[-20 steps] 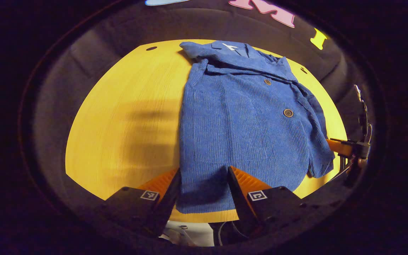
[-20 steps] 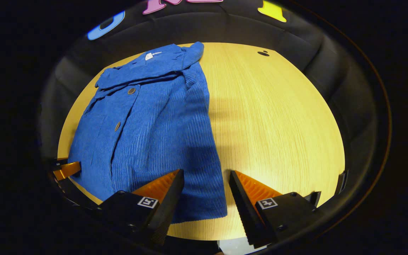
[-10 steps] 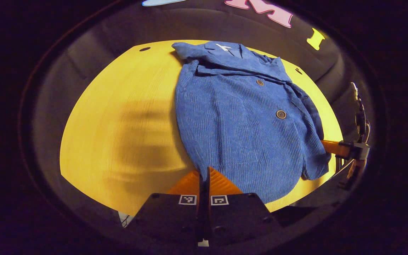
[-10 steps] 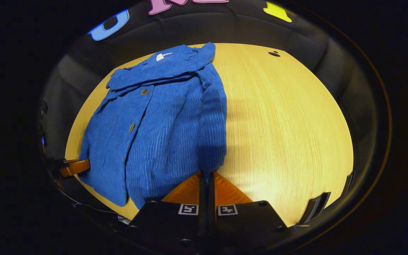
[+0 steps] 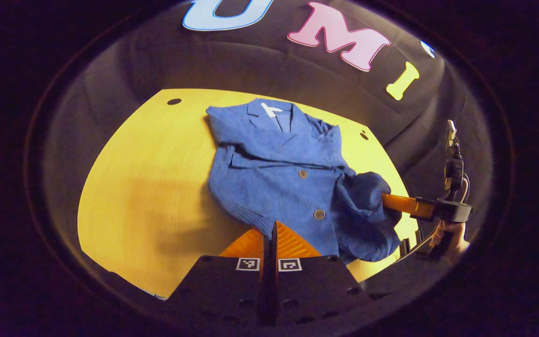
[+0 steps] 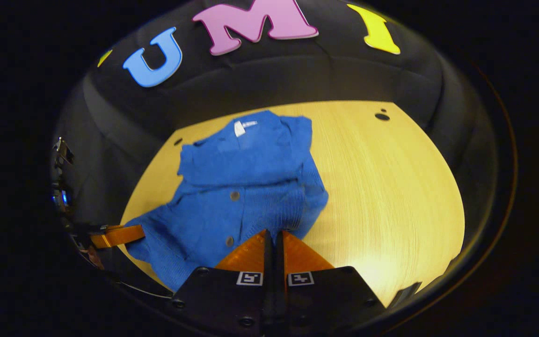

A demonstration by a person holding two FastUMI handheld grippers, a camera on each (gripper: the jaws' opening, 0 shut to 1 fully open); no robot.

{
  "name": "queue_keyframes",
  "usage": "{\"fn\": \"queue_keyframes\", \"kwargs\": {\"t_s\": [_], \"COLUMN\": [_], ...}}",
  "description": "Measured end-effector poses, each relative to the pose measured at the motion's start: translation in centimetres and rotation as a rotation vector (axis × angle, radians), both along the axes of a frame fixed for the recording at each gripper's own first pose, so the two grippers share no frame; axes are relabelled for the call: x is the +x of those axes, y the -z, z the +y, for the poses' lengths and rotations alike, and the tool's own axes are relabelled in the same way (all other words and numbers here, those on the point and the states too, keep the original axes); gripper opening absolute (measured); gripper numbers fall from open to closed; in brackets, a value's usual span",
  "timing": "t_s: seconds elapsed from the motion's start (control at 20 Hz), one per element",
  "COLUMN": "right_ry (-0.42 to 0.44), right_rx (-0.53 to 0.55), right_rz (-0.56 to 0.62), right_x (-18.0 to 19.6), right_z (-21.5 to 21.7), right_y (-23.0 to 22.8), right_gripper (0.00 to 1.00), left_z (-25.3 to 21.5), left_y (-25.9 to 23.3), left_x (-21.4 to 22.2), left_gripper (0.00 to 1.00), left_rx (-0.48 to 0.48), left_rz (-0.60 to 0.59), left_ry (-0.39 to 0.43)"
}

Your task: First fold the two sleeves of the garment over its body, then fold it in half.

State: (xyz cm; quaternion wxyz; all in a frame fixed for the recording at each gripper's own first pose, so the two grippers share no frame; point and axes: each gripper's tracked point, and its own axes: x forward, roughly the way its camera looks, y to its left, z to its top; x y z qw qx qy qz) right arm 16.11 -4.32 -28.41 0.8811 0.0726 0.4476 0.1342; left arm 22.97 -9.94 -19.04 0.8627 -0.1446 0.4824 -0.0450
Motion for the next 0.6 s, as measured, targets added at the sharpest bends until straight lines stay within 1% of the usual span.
{"fn": "queue_keyframes", "kwargs": {"t_s": [0.15,0.3,0.45,0.6], "right_ry": [0.023,0.033,0.041,0.072], "right_rx": [0.075,0.062,0.059,0.037], "right_rz": [-0.095,-0.187,-0.241,-0.279], "right_x": [7.9,16.2,23.8,30.9], "right_z": [1.3,1.2,2.2,2.7], "right_y": [-3.6,-4.9,-3.8,-0.9], "right_gripper": [0.05,0.04,0.04,0.04], "left_z": [1.4,3.9,7.2,10.2], "left_y": [-3.4,-5.2,-4.9,-2.1], "left_x": [7.7,15.8,24.5,32.2], "left_gripper": [0.0,0.0,0.0,0.0], "left_rx": [-0.021,-0.014,0.003,0.007], "left_rz": [-0.119,-0.213,-0.305,-0.389], "left_ry": [0.009,0.004,-0.048,-0.102]}}
